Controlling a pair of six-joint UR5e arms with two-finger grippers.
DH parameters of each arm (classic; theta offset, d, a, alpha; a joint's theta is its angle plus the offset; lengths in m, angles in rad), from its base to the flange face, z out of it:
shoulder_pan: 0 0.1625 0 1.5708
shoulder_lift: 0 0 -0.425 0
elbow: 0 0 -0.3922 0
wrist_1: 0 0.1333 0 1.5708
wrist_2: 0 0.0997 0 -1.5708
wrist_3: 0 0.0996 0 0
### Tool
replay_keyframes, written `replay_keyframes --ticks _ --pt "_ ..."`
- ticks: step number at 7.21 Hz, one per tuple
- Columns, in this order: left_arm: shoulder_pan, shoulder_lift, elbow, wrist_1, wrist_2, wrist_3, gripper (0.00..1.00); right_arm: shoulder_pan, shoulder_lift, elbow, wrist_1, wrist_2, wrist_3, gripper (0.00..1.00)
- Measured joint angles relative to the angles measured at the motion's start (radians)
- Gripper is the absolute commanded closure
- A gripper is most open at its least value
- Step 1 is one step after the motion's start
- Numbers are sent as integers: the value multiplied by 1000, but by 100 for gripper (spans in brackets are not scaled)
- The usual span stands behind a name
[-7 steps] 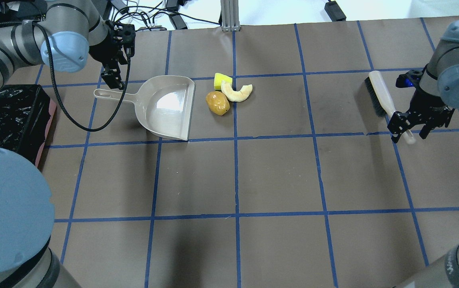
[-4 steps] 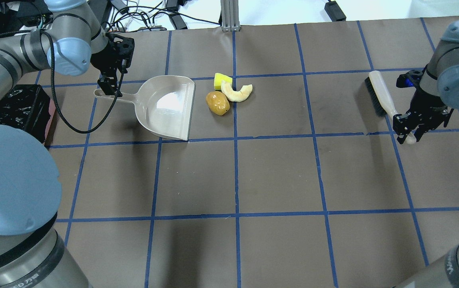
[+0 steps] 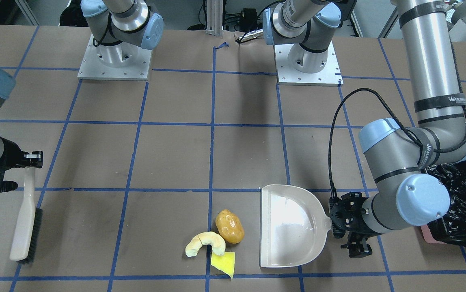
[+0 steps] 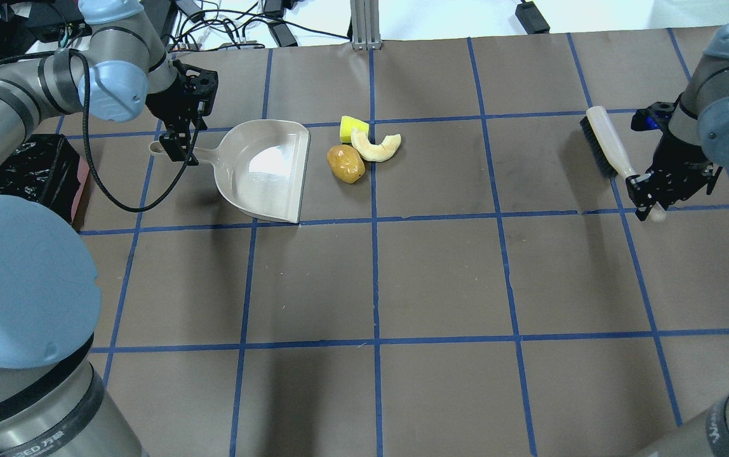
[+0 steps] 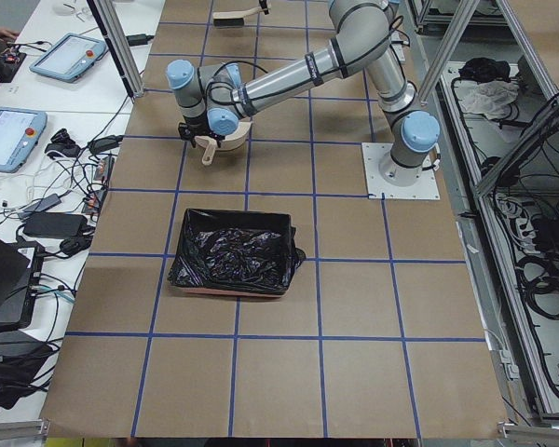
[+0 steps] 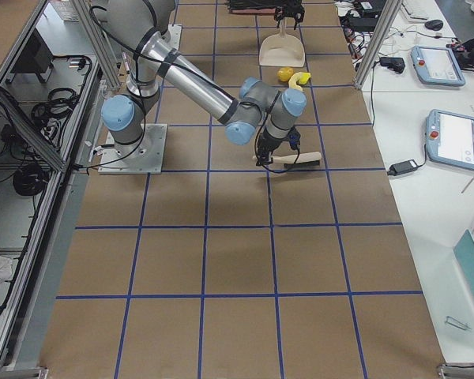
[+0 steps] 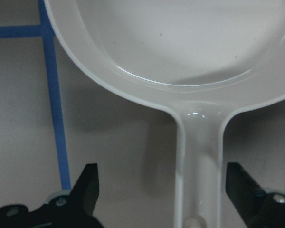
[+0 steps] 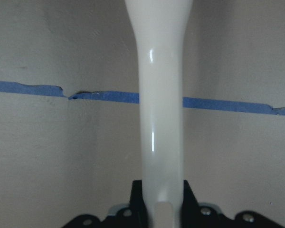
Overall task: Sweep and dump trash into bin
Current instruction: 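Lift the brush and carry it toward the potato and apple slice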
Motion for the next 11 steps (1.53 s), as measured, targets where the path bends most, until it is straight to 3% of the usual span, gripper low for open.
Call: replay_keyframes --ticks 4,8,10,11 --pt "2 -4 -11 -30 -6 -10 4 238 -68 -16 73 -52 245 87" --pt "-4 1 -53 -21 -5 -20 4 489 -3 -88 101 -72 619 88" --pt "3 -8 -60 -7 -8 -13 9 582 68 -148 115 -71 726 88" --pt "5 -10 -61 -4 -11 -11 20 612 98 -176 129 -57 764 88"
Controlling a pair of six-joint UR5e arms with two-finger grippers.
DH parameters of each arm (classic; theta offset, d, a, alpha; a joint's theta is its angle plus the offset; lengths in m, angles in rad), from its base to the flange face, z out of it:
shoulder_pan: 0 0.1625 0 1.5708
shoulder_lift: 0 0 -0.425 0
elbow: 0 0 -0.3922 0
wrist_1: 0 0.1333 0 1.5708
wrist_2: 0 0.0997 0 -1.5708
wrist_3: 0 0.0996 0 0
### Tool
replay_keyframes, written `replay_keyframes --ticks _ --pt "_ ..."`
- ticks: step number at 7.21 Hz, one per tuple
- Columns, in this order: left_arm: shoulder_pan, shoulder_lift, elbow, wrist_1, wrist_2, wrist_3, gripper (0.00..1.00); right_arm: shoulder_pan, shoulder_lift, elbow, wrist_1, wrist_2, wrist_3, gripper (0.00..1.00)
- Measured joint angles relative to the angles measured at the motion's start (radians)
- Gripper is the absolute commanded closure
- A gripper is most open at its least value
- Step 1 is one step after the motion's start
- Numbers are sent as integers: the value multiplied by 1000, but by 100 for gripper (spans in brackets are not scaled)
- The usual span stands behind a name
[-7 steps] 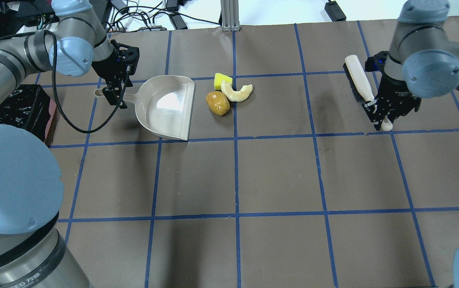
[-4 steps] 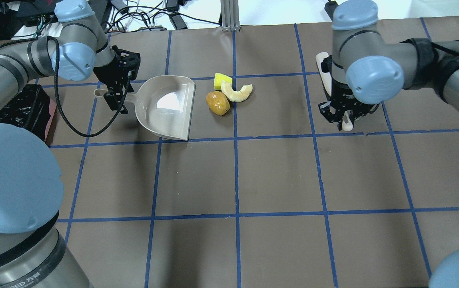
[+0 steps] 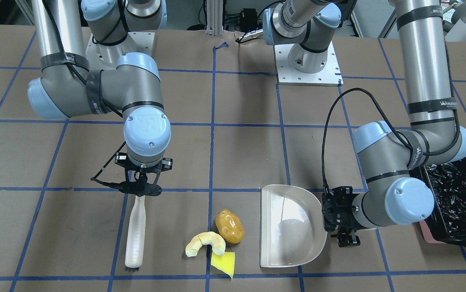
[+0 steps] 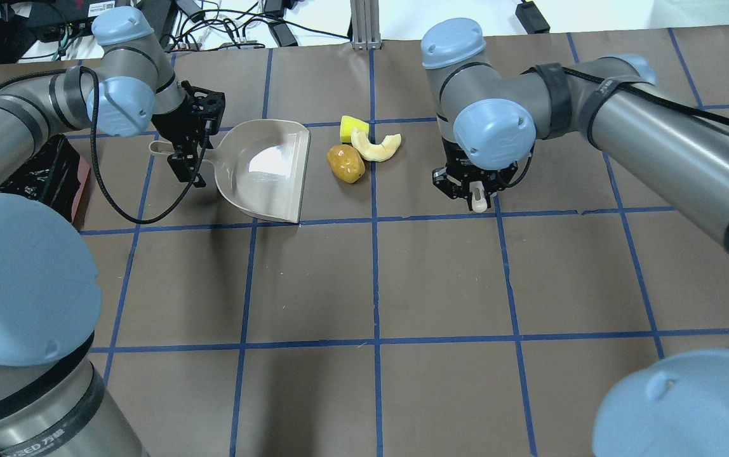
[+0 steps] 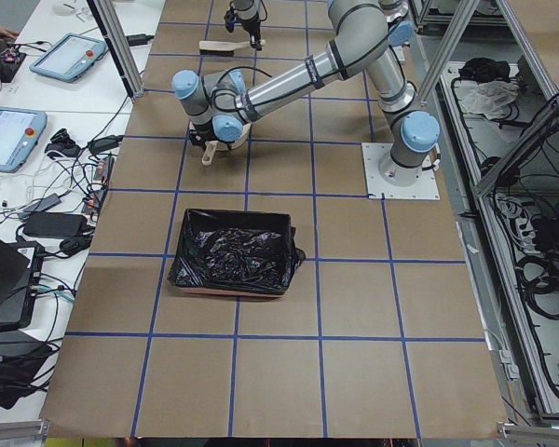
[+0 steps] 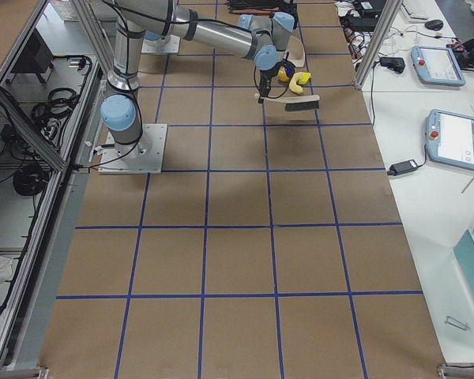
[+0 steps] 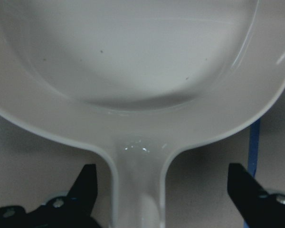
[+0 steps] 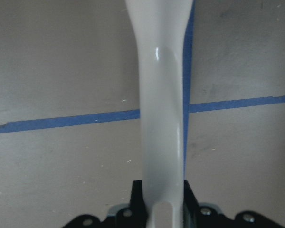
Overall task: Sweep and dump trash into bin
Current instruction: 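Lift the brush and carry it toward the potato and apple slice, then sweep the potato and apple slice into the dustpan with the right-held brush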
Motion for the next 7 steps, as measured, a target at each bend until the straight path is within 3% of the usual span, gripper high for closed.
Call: replay_keyframes --ticks 1,2,3,6,7 --pt "1 -1 0 1 -2 2 25 26 28 -30 17 19 35 88" --pt "1 -1 -1 1 -3 3 37 51 52 -58 30 29 68 88" --pt "0 -1 -3 2 -3 5 59 73 70 -78 36 35 95 88" --pt "-5 -1 -6 15 -2 7 88 98 85 -96 38 84 137 88" --pt "-8 -1 -6 16 -2 7 92 108 94 -102 37 93 155 88"
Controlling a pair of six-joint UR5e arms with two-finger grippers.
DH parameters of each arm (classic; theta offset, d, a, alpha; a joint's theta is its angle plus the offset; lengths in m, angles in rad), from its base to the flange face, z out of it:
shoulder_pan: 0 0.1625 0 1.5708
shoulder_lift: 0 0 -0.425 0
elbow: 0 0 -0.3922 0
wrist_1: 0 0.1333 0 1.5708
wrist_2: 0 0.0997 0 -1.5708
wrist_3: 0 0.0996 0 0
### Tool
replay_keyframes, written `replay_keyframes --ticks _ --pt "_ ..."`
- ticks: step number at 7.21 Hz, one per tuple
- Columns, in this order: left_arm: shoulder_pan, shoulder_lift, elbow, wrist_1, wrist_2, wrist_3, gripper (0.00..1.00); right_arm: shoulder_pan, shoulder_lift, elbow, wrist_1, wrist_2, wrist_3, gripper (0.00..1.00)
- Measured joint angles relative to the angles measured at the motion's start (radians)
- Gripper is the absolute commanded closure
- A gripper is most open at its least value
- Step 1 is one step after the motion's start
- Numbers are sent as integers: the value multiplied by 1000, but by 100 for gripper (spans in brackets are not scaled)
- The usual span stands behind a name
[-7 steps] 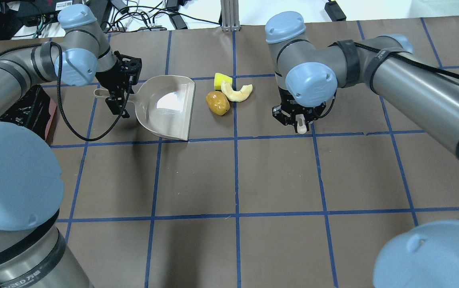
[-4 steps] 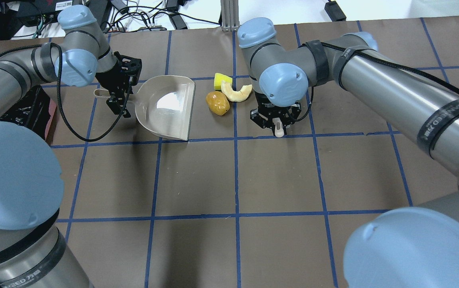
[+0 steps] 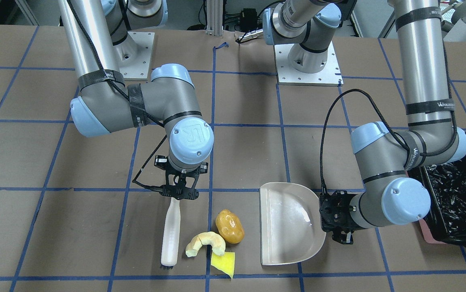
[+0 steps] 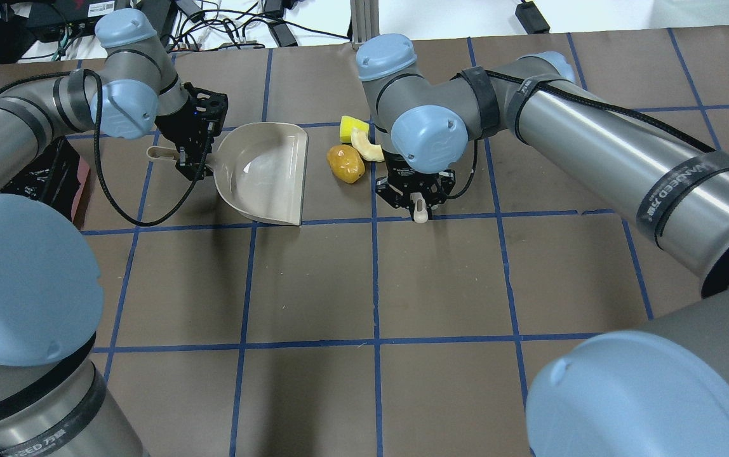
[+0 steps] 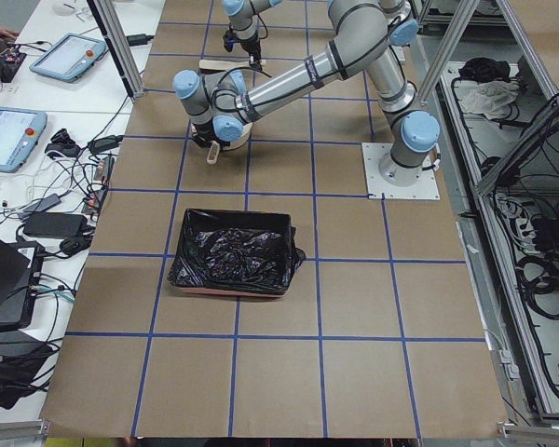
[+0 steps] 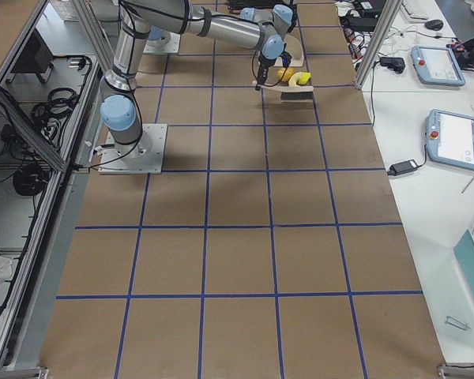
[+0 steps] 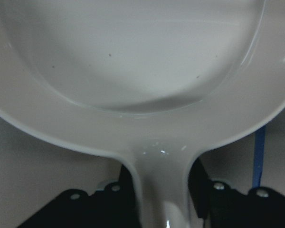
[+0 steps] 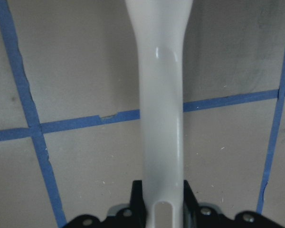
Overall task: Sweep and dump trash into bin
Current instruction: 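Sweep the potato and apple slice into the dustpan with the right-held brush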
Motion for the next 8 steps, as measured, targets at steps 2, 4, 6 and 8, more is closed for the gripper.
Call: replay_keyframes --ticks 2,4,6,8 --pt "-2 0 1 1 0 0 93 21 25 -25 0 8 34 88" --pt "-2 0 1 1 0 0 96 44 46 -47 -1 32 52 89" --pt "-2 0 1 1 0 0 96 67 65 -62 -2 47 76 89" --pt "-3 0 1 1 0 0 97 92 81 -83 -5 81 113 89"
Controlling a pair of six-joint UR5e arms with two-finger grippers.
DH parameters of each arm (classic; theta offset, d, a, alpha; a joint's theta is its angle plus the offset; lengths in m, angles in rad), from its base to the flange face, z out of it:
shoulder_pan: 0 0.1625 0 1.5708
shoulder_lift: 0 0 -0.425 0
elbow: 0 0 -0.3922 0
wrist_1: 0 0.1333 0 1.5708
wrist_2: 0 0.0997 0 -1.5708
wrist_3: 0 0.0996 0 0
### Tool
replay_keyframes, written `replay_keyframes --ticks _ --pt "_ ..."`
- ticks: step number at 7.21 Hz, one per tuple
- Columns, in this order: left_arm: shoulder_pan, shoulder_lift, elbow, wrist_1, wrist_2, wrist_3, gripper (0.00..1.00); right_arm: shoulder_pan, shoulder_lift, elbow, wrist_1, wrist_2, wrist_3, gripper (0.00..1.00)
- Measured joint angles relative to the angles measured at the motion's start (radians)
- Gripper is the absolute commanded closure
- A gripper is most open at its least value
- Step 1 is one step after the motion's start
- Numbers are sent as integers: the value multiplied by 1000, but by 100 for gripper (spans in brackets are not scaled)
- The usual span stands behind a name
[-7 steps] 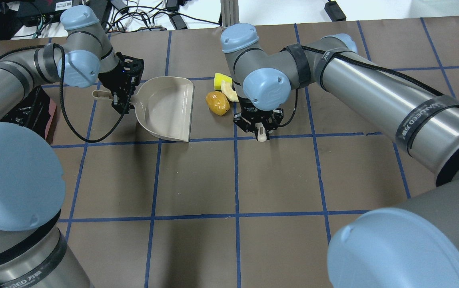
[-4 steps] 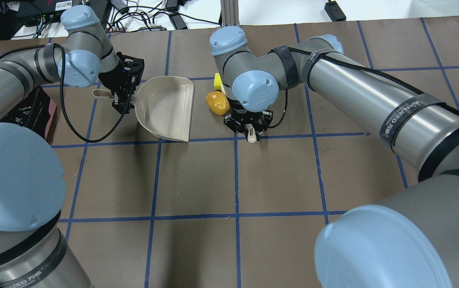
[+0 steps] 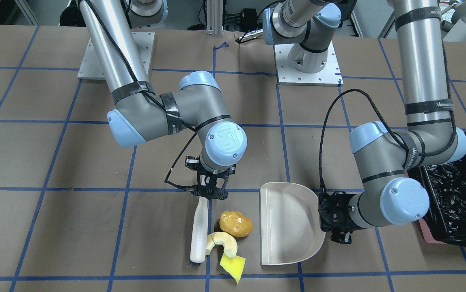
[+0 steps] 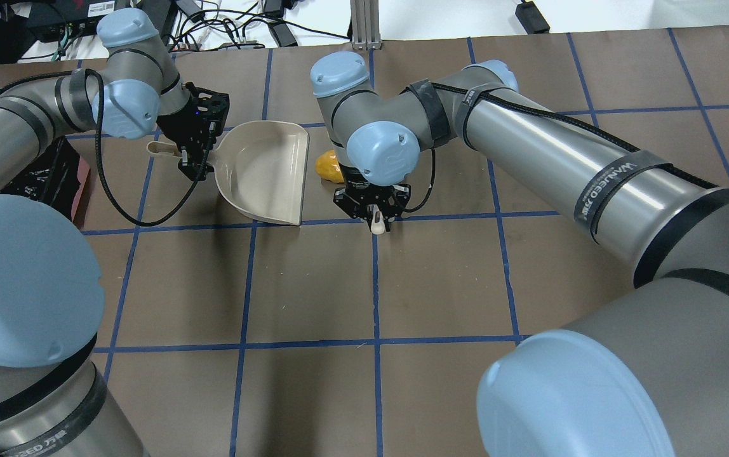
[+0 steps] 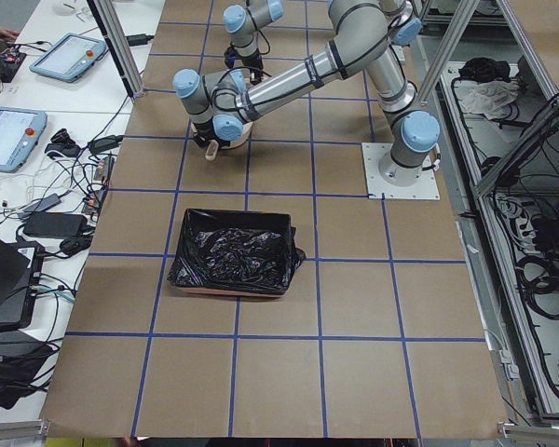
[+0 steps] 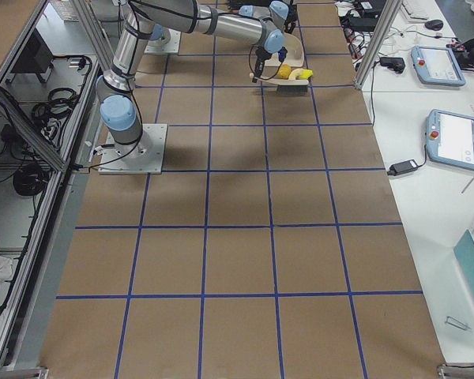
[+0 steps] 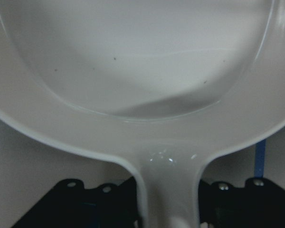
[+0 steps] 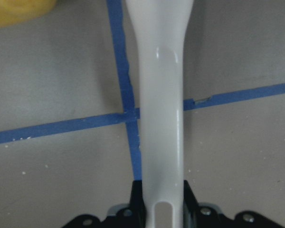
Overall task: Sweep and dump trash into bin
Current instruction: 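Sweep the potato and apple slice into the dustpan with the right-held brush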
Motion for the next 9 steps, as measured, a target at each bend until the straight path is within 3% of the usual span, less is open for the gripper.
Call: replay_keyframes --ticks 9 --pt "0 0 0 0 -1 -14 97 80 21 -37 -17 92 73 90"
